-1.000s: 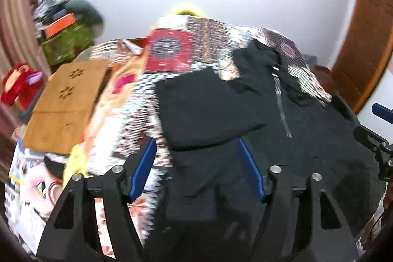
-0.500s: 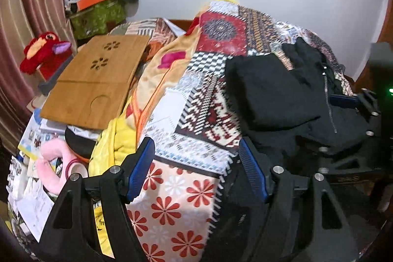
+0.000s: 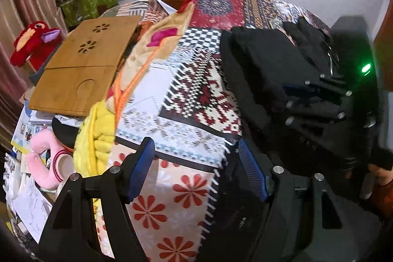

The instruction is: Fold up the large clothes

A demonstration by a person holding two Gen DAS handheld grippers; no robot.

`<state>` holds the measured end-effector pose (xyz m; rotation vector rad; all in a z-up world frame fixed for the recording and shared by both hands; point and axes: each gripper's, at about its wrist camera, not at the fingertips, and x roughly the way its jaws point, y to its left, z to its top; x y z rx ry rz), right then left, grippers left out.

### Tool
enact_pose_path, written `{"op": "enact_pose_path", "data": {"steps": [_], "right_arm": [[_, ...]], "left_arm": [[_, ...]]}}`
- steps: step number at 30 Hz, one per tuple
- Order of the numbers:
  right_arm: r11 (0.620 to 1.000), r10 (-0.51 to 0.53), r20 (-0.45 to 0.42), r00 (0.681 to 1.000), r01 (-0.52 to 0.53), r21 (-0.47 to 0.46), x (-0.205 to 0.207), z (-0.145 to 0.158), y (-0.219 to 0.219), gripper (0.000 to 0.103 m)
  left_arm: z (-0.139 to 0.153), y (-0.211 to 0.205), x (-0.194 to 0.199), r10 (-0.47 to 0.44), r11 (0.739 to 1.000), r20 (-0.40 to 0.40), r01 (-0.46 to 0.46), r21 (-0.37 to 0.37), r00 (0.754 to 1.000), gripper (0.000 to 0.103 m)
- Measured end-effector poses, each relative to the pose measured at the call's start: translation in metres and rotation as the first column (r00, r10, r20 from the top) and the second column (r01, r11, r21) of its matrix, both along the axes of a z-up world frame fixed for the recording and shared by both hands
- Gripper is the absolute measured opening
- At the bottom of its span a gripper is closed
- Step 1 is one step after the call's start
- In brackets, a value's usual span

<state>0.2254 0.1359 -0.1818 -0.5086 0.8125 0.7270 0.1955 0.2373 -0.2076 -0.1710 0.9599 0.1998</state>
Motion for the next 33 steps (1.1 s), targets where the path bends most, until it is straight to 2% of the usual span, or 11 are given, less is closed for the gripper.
{"op": "enact_pose_path", "data": {"steps": [5, 10, 14, 16, 22, 24, 26, 31, 32, 33], "right_arm": [[0.993, -0.087, 0.026, 0.996, 0.084, 0.077, 0.010, 0.035, -0.036, 0.013], [0.966, -0.187, 0.000, 0.982, 0.184, 0.185, 0.018, 0.068, -0.084, 0.012], [0.929, -0.258, -0.016, 0.966, 0.252, 0.270, 0.017, 0.094, -0.125, 0.009], [0.912, -0.289, 0.001, 0.957, 0.275, 0.303, 0.012, 0.107, -0.145, 0.007], [0.834, -0.411, 0.003, 0.912, 0.374, 0.404, 0.005, 0.137, -0.214, 0.006], [0.810, -0.447, -0.032, 0.894, 0.420, 0.408, 0.008, 0.133, -0.234, 0.006], [0.804, -0.461, -0.083, 0.884, 0.455, 0.382, 0.014, 0.119, -0.240, 0.006], [0.821, -0.463, -0.180, 0.868, 0.496, 0.283, 0.017, 0.075, -0.238, 0.009], [0.828, -0.454, -0.203, 0.868, 0.495, 0.263, 0.016, 0.066, -0.234, 0.014], [0.838, -0.441, -0.222, 0.870, 0.488, 0.244, 0.015, 0.058, -0.228, 0.024]], "left_arm": [[0.000, -0.020, 0.006, -0.050, 0.999, -0.026, 0.050, -0.001, 0.998, 0.070], [-0.002, -0.041, 0.009, -0.103, 0.994, -0.046, 0.101, -0.037, 0.994, 0.074], [-0.006, -0.060, 0.013, -0.156, 0.988, -0.083, 0.156, -0.009, 0.984, 0.082], [-0.010, -0.069, 0.016, -0.157, 0.987, -0.105, 0.161, 0.022, 0.982, 0.082], [-0.032, -0.079, 0.027, -0.153, 0.986, -0.169, 0.163, 0.046, 0.974, 0.082], [-0.039, -0.077, 0.030, -0.138, 0.988, -0.183, 0.149, 0.046, 0.973, 0.082], [-0.039, -0.071, 0.030, -0.124, 0.991, -0.174, 0.130, 0.024, 0.977, 0.082], [-0.038, -0.066, 0.029, -0.085, 0.994, -0.175, 0.095, 0.053, 0.981, 0.083], [-0.038, -0.066, 0.028, -0.084, 0.994, -0.175, 0.096, 0.060, 0.981, 0.083], [-0.038, -0.066, 0.027, -0.086, 0.993, -0.172, 0.098, 0.065, 0.981, 0.083]]}}
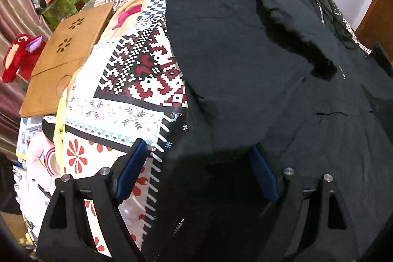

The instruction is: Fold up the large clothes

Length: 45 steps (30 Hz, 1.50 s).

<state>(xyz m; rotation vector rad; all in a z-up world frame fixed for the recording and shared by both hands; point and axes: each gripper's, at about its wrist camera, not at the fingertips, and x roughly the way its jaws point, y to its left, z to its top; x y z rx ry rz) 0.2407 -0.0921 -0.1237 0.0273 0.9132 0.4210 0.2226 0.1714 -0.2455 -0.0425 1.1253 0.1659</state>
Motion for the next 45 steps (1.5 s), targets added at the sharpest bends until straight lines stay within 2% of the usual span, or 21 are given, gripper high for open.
{"op": "enact_pose_path", "data": {"steps": [3, 10, 15, 19, 22, 25, 27, 28, 30, 33, 38, 42, 45], "right_arm": [[0.997, 0.072, -0.025, 0.997, -0.073, -0.028, -0.004, -0.014, 0.027, 0.047], [0.957, 0.235, -0.046, 0.971, -0.240, -0.166, 0.002, -0.034, 0.090, 0.049], [0.896, 0.321, -0.087, 0.943, -0.332, -0.296, 0.016, -0.063, 0.141, 0.049], [0.842, 0.331, -0.072, 0.941, -0.329, -0.427, 0.027, -0.084, 0.164, 0.049], [0.840, 0.329, -0.015, 0.944, -0.300, -0.453, 0.036, -0.089, 0.166, 0.049], [0.865, 0.294, 0.010, 0.956, -0.261, -0.427, 0.048, -0.090, 0.160, 0.046], [0.880, 0.282, 0.002, 0.960, -0.258, -0.399, 0.056, -0.092, 0.153, 0.026], [0.890, 0.274, -0.005, 0.962, -0.256, -0.378, 0.058, -0.091, 0.151, 0.025], [0.910, 0.257, -0.001, 0.967, -0.242, -0.336, 0.061, -0.082, 0.146, 0.014], [0.944, 0.226, 0.028, 0.974, -0.212, -0.255, 0.059, -0.056, 0.130, 0.011], [0.985, 0.151, 0.078, 0.985, -0.143, -0.100, 0.061, 0.000, 0.092, 0.010], [0.994, 0.109, 0.084, 0.990, -0.111, 0.020, 0.053, 0.045, 0.057, 0.009], [0.992, 0.086, 0.090, 0.992, -0.094, 0.083, 0.047, 0.068, 0.036, 0.009]], "left_arm": [[-0.002, 0.001, -0.001, -0.005, 1.000, -0.001, 0.005, 0.015, 1.000, 0.083], [-0.008, 0.003, -0.006, 0.008, 1.000, 0.010, -0.008, 0.003, 1.000, 0.083], [-0.008, 0.004, -0.009, -0.001, 1.000, 0.025, 0.001, 0.002, 1.000, 0.084], [-0.010, 0.008, -0.009, 0.003, 1.000, 0.035, -0.003, -0.018, 0.999, 0.085], [-0.012, 0.011, -0.009, 0.010, 0.999, 0.043, -0.008, -0.037, 0.999, 0.085], [-0.013, 0.012, -0.009, 0.012, 0.999, 0.048, -0.010, -0.043, 0.999, 0.086], [-0.013, 0.013, -0.008, 0.011, 0.999, 0.050, -0.009, -0.040, 0.999, 0.086], [-0.013, 0.013, -0.008, 0.010, 0.999, 0.051, -0.009, -0.038, 0.999, 0.086], [-0.012, 0.012, -0.006, 0.009, 1.000, 0.051, -0.007, -0.030, 0.999, 0.086], [-0.009, 0.010, -0.003, 0.006, 1.000, 0.054, -0.005, -0.006, 0.999, 0.086], [0.001, 0.001, 0.004, -0.015, 0.996, 0.081, 0.008, 0.090, 0.997, 0.086], [0.015, -0.002, 0.006, -0.019, 0.984, 0.122, -0.003, 0.178, 0.992, 0.086], [0.027, 0.005, 0.005, 0.004, 0.983, 0.149, -0.031, 0.181, 0.989, 0.086]]}}
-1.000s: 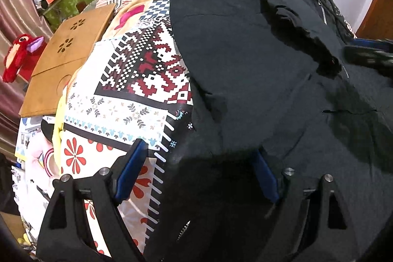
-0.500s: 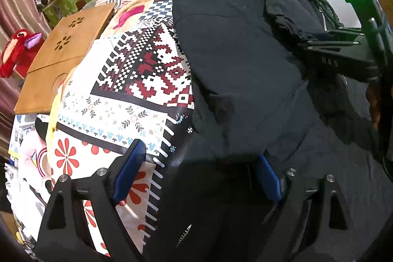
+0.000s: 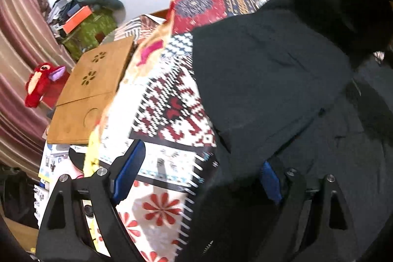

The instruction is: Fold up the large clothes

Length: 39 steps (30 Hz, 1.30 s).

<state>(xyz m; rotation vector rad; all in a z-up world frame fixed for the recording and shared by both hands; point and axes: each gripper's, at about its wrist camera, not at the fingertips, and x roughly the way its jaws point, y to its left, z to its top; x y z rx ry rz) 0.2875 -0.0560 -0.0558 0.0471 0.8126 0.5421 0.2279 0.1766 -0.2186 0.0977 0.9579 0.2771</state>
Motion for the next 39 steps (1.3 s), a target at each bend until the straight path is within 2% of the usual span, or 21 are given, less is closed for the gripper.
{"op": "enact_pose_path", "data": {"steps": [4, 7, 15, 20, 23, 26, 29, 32, 37, 39], "right_arm": [[0.997, -0.033, -0.015, 0.999, 0.034, 0.071, -0.006, 0.012, -0.024, 0.009], [0.995, -0.065, -0.021, 0.998, 0.067, 0.068, -0.011, 0.009, -0.044, 0.009], [0.979, -0.182, -0.144, 0.973, 0.193, 0.060, -0.015, -0.038, -0.106, 0.009], [0.966, -0.255, -0.206, 0.945, 0.257, -0.018, -0.008, -0.071, -0.132, 0.009], [0.964, -0.264, -0.210, 0.941, 0.248, -0.098, -0.011, -0.086, -0.132, 0.009], [0.956, -0.282, -0.197, 0.939, 0.258, -0.138, -0.012, -0.094, -0.134, 0.010], [0.948, -0.303, -0.181, 0.936, 0.277, -0.154, -0.015, -0.095, -0.139, 0.014], [0.929, -0.328, -0.129, 0.936, 0.295, -0.222, -0.021, -0.087, -0.140, 0.014], [0.945, -0.291, -0.084, 0.953, 0.272, -0.183, -0.041, -0.059, -0.147, 0.016], [0.949, -0.290, -0.067, 0.955, 0.277, -0.153, -0.050, -0.046, -0.154, 0.031]], "left_arm": [[0.018, 0.017, -0.005, 0.047, 0.998, 0.026, -0.045, -0.047, 0.999, 0.086], [0.025, 0.022, -0.011, 0.045, 0.994, 0.027, -0.042, -0.104, 0.999, 0.086], [0.023, -0.009, -0.028, -0.037, 0.993, 0.001, 0.037, -0.108, 0.999, 0.086], [0.018, -0.022, -0.029, -0.069, 0.990, -0.020, 0.066, -0.122, 0.997, 0.086], [0.011, -0.024, -0.028, -0.066, 0.988, -0.047, 0.059, -0.141, 0.997, 0.086], [0.005, -0.025, -0.027, -0.067, 0.987, -0.073, 0.056, -0.150, 0.995, 0.086], [0.005, -0.027, -0.029, -0.066, 0.988, -0.079, 0.055, -0.142, 0.995, 0.086], [0.014, -0.030, -0.031, -0.076, 0.989, -0.053, 0.068, -0.131, 0.996, 0.086], [0.038, -0.042, -0.032, -0.088, 0.991, 0.013, 0.089, -0.104, 0.996, 0.086], [0.051, -0.048, -0.029, -0.097, 0.989, 0.047, 0.102, -0.112, 0.994, 0.086]]}}
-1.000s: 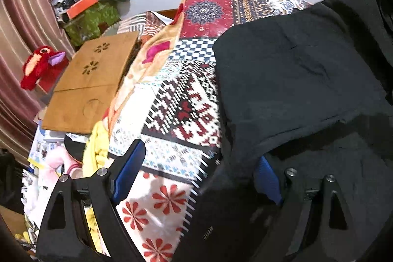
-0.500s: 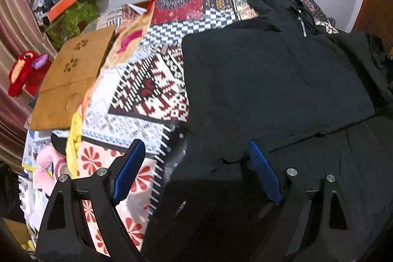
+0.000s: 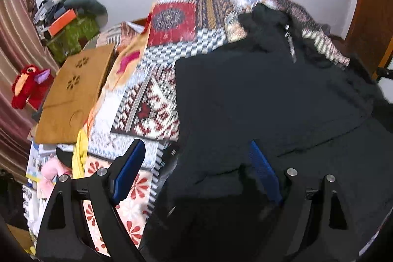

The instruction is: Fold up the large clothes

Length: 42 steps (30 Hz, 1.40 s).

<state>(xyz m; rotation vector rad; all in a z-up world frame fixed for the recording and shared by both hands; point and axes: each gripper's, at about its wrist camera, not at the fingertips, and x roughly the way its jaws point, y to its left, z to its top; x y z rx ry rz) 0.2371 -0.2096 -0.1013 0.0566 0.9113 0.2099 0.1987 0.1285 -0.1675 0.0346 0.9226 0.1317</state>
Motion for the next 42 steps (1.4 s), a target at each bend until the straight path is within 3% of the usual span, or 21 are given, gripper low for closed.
{"op": "enact_pose_path", "data": {"steps": [3, 8, 13, 16, 21, 27, 30, 35, 42], "right_arm": [[0.999, -0.045, 0.064, 0.997, 0.043, 0.032, -0.017, 0.021, -0.018, 0.050], [0.991, -0.111, 0.097, 0.989, 0.104, 0.079, -0.032, 0.042, -0.053, 0.057], [0.975, -0.208, 0.095, 0.973, 0.198, 0.102, -0.044, 0.041, -0.090, 0.061], [0.958, -0.268, 0.057, 0.962, 0.259, 0.126, -0.046, 0.029, -0.115, 0.062], [0.906, -0.345, -0.100, 0.933, 0.359, 0.223, -0.038, -0.019, -0.156, 0.063], [0.788, -0.400, -0.316, 0.860, 0.499, 0.360, -0.019, -0.086, -0.194, 0.063], [0.739, -0.398, -0.382, 0.834, 0.538, 0.405, -0.010, -0.110, -0.203, 0.063], [0.694, -0.426, -0.407, 0.808, 0.581, 0.426, 0.001, -0.128, -0.211, 0.063], [0.699, -0.473, -0.394, 0.788, 0.608, 0.377, 0.025, -0.136, -0.218, 0.063]], "left_arm": [[0.019, -0.011, 0.004, -0.010, 1.000, 0.054, 0.011, -0.013, 0.999, 0.086], [0.049, -0.036, 0.014, -0.060, 0.998, 0.136, 0.063, -0.016, 0.989, 0.086], [0.068, -0.061, 0.027, -0.111, 0.991, 0.190, 0.123, -0.054, 0.975, 0.086], [0.072, -0.078, 0.037, -0.135, 0.987, 0.202, 0.150, -0.058, 0.970, 0.086], [0.064, -0.103, 0.055, -0.173, 0.978, 0.176, 0.190, -0.082, 0.969, 0.086], [0.038, -0.129, 0.075, -0.216, 0.968, 0.108, 0.227, -0.107, 0.971, 0.086], [0.024, -0.136, 0.082, -0.231, 0.965, 0.065, 0.237, -0.116, 0.971, 0.086], [0.003, -0.140, 0.092, -0.223, 0.968, 0.014, 0.223, -0.113, 0.975, 0.086], [-0.020, -0.135, 0.104, -0.200, 0.973, -0.042, 0.194, -0.124, 0.979, 0.086]]}}
